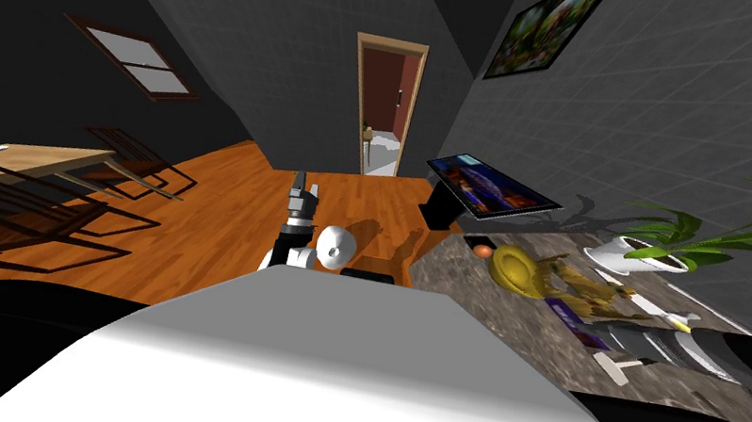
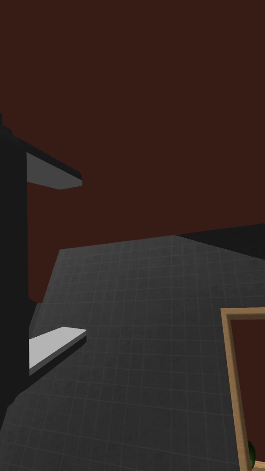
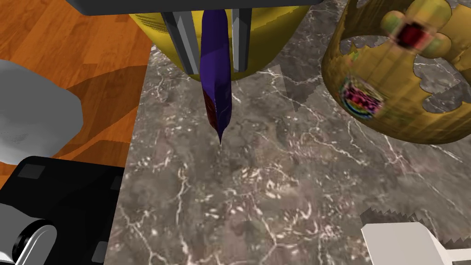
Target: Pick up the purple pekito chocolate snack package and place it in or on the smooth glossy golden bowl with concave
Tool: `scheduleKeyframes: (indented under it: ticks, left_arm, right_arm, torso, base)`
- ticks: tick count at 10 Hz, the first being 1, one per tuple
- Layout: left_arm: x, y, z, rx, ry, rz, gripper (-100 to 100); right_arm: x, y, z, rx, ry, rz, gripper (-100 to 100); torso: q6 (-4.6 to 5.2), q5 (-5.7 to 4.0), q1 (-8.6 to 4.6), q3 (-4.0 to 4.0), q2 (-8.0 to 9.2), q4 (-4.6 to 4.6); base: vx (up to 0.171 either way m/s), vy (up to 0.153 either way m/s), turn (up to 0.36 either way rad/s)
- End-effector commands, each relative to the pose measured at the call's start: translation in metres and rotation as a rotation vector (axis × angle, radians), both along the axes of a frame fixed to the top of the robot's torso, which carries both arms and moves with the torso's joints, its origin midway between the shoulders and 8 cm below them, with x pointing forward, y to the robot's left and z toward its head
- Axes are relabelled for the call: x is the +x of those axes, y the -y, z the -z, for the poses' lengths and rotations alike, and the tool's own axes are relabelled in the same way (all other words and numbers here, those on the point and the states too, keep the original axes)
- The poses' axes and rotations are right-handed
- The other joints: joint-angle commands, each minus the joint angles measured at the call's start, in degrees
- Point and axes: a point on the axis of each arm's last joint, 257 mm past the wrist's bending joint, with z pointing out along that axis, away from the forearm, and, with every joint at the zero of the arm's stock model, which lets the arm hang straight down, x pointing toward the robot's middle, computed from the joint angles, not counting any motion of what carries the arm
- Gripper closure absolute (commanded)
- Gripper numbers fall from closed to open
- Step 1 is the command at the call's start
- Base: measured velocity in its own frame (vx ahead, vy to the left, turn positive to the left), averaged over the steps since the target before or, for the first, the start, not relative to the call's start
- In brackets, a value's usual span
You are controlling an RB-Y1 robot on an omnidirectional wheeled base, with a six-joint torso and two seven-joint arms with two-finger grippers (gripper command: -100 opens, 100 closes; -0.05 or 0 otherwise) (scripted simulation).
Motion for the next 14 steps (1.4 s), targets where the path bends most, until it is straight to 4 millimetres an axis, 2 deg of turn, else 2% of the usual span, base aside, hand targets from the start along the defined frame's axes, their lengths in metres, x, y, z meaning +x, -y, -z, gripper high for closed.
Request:
scheduleKeyframes:
  ticks: [1, 3, 4, 8, 9, 10, 14]
  left_arm:
    - [0.0, 0.0, 0.0, 0.0, 0.0, 0.0, 0]
    - [0.0, 0.0, 0.0, 0.0, 0.0, 0.0, 0]
    - [0.0, 0.0, 0.0, 0.0, 0.0, 0.0, 0]
    - [0.0, 0.0, 0.0, 0.0, 0.0, 0.0, 0]
    - [0.0, 0.0, 0.0, 0.0, 0.0, 0.0, 0]
    - [0.0, 0.0, 0.0, 0.0, 0.0, 0.0, 0]
    - [0.0, 0.0, 0.0, 0.0, 0.0, 0.0, 0]
  right_arm:
    - [0.01, -0.004, -0.013, 0.009, -0.002, -0.002, 100]
    - [0.02, -0.009, -0.03, 0.017, -0.012, -0.005, 100]
    - [0.02, -0.009, -0.03, 0.017, -0.012, -0.005, 100]
    - [0.039, -0.021, -0.059, 0.032, -0.026, -0.007, 100]
    - [0.037, -0.017, -0.055, 0.027, -0.022, -0.008, 100]
    - [0.038, -0.018, -0.057, 0.029, -0.022, -0.006, -100]
    - [0.038, -0.018, -0.057, 0.029, -0.021, -0.007, -100]
  torso:
    - [0.0, 0.0, 0.0, 0.0, 0.0, 0.0]
    - [-0.15, -0.03, -0.05, -0.16, -0.29, -0.05]
    - [-0.17, -0.04, 0.02, -0.22, -0.38, -0.07]
    - [-0.18, -0.03, -0.01, -0.03, -0.02, -0.01]
    - [-0.18, -0.05, -0.04, 0.01, 0.04, 0.01]
    - [-0.09, -0.09, -0.03, 0.07, 0.15, 0.02]
    - [-0.07, -0.07, 0.02, 0.17, 0.31, 0.07]
  base:
    - [0.135, -0.021, -0.01]
    - [0.143, -0.027, 0.008]
    - [0.1, -0.01, 0.0]
    - [0.06, -0.024, 0.034]
    - [0.016, -0.019, 0.032]
    - [0.005, -0.003, 0.002]
    - [0.0, 0.0, 0.0]
